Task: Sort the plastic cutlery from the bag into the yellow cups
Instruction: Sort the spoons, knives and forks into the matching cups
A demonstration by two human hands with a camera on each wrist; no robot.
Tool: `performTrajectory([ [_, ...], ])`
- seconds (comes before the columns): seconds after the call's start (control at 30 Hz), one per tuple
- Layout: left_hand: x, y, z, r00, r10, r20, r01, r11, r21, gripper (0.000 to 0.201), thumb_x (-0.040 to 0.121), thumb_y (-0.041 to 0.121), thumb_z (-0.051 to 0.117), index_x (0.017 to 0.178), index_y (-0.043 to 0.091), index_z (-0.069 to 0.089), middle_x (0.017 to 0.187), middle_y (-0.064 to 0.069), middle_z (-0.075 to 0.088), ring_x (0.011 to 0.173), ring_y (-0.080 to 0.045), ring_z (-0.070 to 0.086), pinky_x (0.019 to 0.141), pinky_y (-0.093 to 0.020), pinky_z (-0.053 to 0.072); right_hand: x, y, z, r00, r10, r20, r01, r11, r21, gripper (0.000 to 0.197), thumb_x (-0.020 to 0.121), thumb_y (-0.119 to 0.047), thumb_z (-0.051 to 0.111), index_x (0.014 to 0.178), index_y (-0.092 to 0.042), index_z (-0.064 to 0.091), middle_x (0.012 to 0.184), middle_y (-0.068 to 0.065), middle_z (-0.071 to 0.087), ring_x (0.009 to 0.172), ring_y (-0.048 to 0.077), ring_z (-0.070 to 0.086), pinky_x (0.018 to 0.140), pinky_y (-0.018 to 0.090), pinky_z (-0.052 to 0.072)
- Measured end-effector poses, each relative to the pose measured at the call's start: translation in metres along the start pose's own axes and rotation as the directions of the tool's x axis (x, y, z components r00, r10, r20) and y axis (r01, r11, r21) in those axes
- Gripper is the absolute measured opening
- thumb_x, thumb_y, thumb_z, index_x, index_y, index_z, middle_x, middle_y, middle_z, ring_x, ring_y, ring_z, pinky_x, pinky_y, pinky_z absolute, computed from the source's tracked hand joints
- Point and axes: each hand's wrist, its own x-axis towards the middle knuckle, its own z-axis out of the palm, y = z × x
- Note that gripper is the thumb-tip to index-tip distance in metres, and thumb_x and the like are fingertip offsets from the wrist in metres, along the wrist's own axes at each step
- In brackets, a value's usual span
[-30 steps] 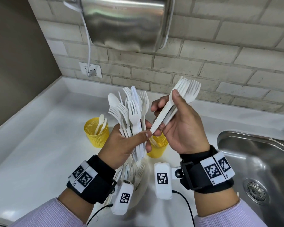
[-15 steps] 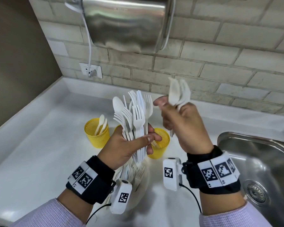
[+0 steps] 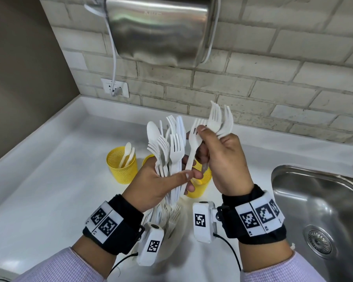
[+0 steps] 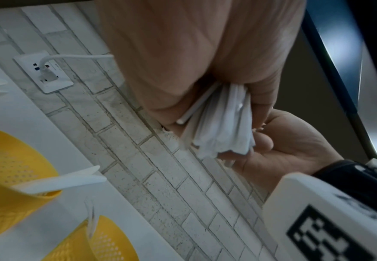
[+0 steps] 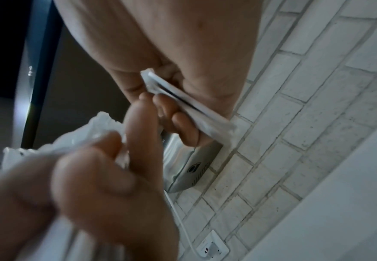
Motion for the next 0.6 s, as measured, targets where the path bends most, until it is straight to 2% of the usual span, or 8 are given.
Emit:
performTrajectory([
  [0.03, 0.0, 0.0, 0.001, 1.0, -0.013, -0.02, 0.012, 1.0, -0.013, 0.011, 0.091, 0.001, 0.07, 0.098, 0.01, 0.068, 0.097, -0.025, 0.076, 0.067, -0.032, 0.067, 0.066, -0.039, 0.056, 0.001, 0.001, 0.0, 1.0, 0.019, -0.024, -0.018, 0.999, 0.051, 0.055, 0.095, -0.033, 0.059, 0.07, 0.016, 0.058, 0.049, 0.027, 0.032, 0.046, 0.046, 0.027, 0.047, 0.043, 0.028],
  [0.1, 0.001, 0.001, 0.001, 0.998, -0.022, -0.056, 0.021, 1.0, -0.023, 0.009, 0.088, 0.006, 0.069, 0.095, 0.007, 0.065, 0.096, -0.025, 0.076, 0.066, -0.03, 0.068, 0.064, -0.04, 0.055, 0.002, 0.003, -0.001, 0.997, 0.061, -0.054, -0.05, 0.98, 0.191, 0.039, 0.093, -0.032, 0.059, 0.08, 0.001, 0.075, 0.051, 0.015, 0.033, 0.05, 0.034, 0.028, 0.053, 0.039, 0.029],
  [0.13, 0.002, 0.001, 0.001, 0.998, -0.021, -0.066, 0.02, 1.0, -0.016, 0.009, 0.087, 0.008, 0.068, 0.095, 0.006, 0.064, 0.095, -0.024, 0.077, 0.066, -0.029, 0.069, 0.063, -0.039, 0.056, 0.001, 0.002, -0.001, 0.995, 0.082, -0.048, -0.068, 0.965, 0.251, 0.034, 0.092, -0.032, 0.059, 0.081, -0.005, 0.077, 0.051, 0.01, 0.033, 0.051, 0.029, 0.029, 0.054, 0.037, 0.029],
  [0.2, 0.002, 0.002, 0.001, 0.998, -0.021, -0.063, 0.022, 1.0, 0.001, 0.01, 0.087, 0.009, 0.067, 0.096, 0.005, 0.065, 0.095, -0.023, 0.077, 0.065, -0.028, 0.069, 0.063, -0.037, 0.058, -0.002, 0.003, -0.003, 0.993, 0.119, 0.009, -0.117, 0.949, 0.293, 0.029, 0.089, -0.031, 0.062, 0.084, -0.006, 0.076, 0.049, 0.007, 0.033, 0.049, 0.022, 0.032, 0.054, 0.035, 0.033],
  [0.27, 0.002, 0.002, 0.001, 0.999, -0.011, -0.051, 0.011, 1.0, 0.002, 0.012, 0.088, 0.009, 0.068, 0.099, 0.003, 0.066, 0.094, -0.024, 0.076, 0.065, -0.029, 0.069, 0.062, -0.036, 0.058, -0.006, 0.002, -0.001, 0.982, 0.15, 0.117, -0.176, 0.952, 0.25, 0.028, 0.091, -0.031, 0.064, 0.092, -0.005, 0.075, 0.045, 0.009, 0.036, 0.042, 0.022, 0.039, 0.051, 0.044, 0.042],
  [0.33, 0.002, 0.004, 0.002, 0.999, 0.0, -0.037, 0.0, 1.0, 0.0, 0.016, 0.089, 0.008, 0.067, 0.103, 0.0, 0.067, 0.092, -0.024, 0.075, 0.064, -0.03, 0.068, 0.061, -0.036, 0.057, -0.008, 0.002, 0.001, 0.968, 0.182, 0.172, -0.219, 0.948, 0.232, 0.03, 0.1, -0.029, 0.062, 0.095, -0.002, 0.073, 0.043, 0.011, 0.039, 0.037, 0.024, 0.043, 0.049, 0.05, 0.047],
  [0.47, 0.003, 0.005, 0.003, 0.999, -0.012, -0.038, 0.013, 1.0, 0.024, 0.024, 0.089, 0.01, 0.067, 0.11, -0.001, 0.067, 0.096, -0.022, 0.076, 0.064, -0.029, 0.068, 0.06, -0.034, 0.057, -0.002, 0.004, 0.0, 0.981, 0.19, 0.041, -0.191, 0.911, 0.366, 0.038, 0.103, -0.032, 0.056, 0.077, -0.006, 0.065, 0.054, 0.016, 0.037, 0.054, 0.034, 0.048, 0.064, 0.049, 0.048],
  [0.6, 0.002, 0.003, 0.0, 0.998, -0.017, -0.053, 0.02, 0.999, 0.048, 0.011, 0.092, 0.007, 0.07, 0.101, 0.005, 0.065, 0.094, -0.024, 0.076, 0.063, -0.031, 0.068, 0.062, -0.035, 0.057, 0.008, 0.001, -0.011, 0.98, 0.142, -0.138, -0.044, 0.836, 0.547, 0.043, 0.106, -0.031, 0.051, 0.068, -0.012, 0.048, 0.071, 0.009, 0.055, 0.064, 0.026, 0.057, 0.063, 0.036, 0.049],
])
